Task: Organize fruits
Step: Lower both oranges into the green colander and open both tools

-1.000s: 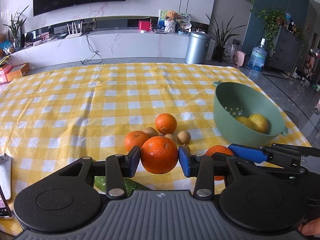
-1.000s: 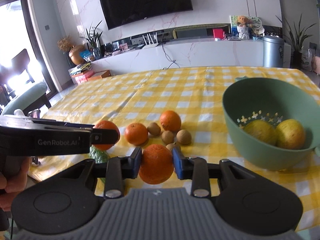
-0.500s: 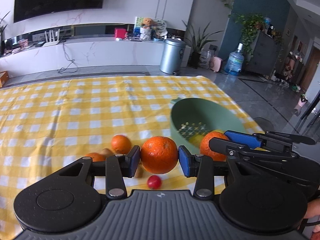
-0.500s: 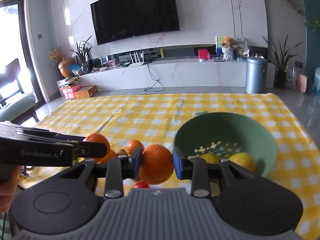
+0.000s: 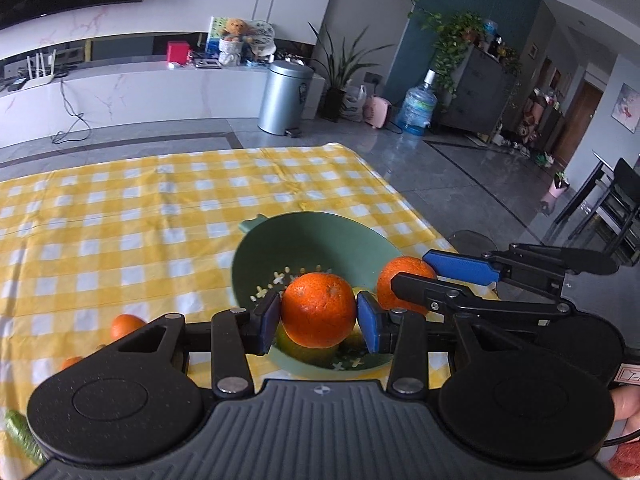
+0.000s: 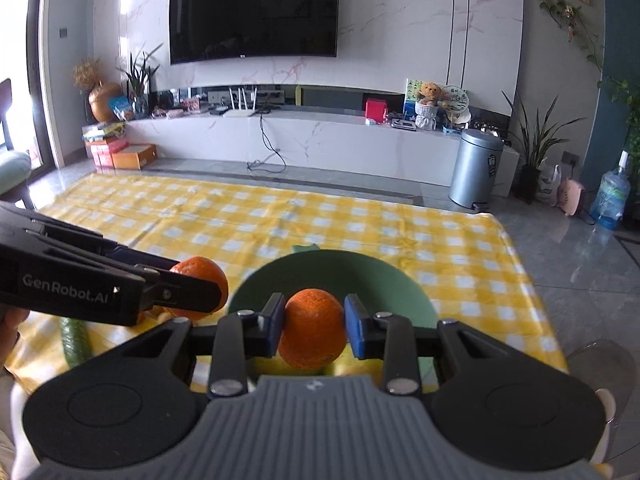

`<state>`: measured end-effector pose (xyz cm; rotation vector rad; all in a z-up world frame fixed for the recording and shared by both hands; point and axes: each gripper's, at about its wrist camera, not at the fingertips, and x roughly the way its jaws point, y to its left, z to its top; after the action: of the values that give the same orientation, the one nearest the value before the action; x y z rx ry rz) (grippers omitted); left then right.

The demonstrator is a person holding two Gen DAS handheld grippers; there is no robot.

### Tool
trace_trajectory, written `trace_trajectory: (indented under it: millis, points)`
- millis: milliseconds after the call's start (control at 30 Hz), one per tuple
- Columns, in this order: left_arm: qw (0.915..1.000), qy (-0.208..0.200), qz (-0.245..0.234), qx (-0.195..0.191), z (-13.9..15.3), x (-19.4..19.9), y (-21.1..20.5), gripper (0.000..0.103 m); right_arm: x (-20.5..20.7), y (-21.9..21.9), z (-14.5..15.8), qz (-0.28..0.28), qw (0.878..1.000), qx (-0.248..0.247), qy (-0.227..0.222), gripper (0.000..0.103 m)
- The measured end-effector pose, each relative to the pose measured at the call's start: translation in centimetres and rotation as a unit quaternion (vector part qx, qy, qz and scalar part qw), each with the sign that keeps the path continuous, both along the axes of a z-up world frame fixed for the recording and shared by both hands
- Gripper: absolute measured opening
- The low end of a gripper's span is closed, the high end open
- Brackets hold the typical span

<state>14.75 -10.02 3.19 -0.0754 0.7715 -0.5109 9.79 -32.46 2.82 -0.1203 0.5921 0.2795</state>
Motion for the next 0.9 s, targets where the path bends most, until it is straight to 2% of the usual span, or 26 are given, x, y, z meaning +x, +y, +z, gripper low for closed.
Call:
trace_trajectory:
  millis: [233, 633, 900]
  points:
    - [0.9991, 0.036, -0.02, 0.006, -1.7, 2.3, -2.0, 0.047, 2.7, -0.8, -1.1, 0.006, 0.999, -0.036, 0.032, 0.029]
    - [0.9957, 0.086, -0.028, 0.023, -4.3, 4.1, -2.8, 0.047, 5.2, -1.3, -4.4, 0.014, 0.994, -0.051, 0.097, 0.029]
    - [0.9954, 0.089, -0.026, 0.021, -4.7, 4.6, -2.8, 0.047, 6.0, -1.3, -4.5, 0.022, 0.993, -0.054, 0.1, 0.029]
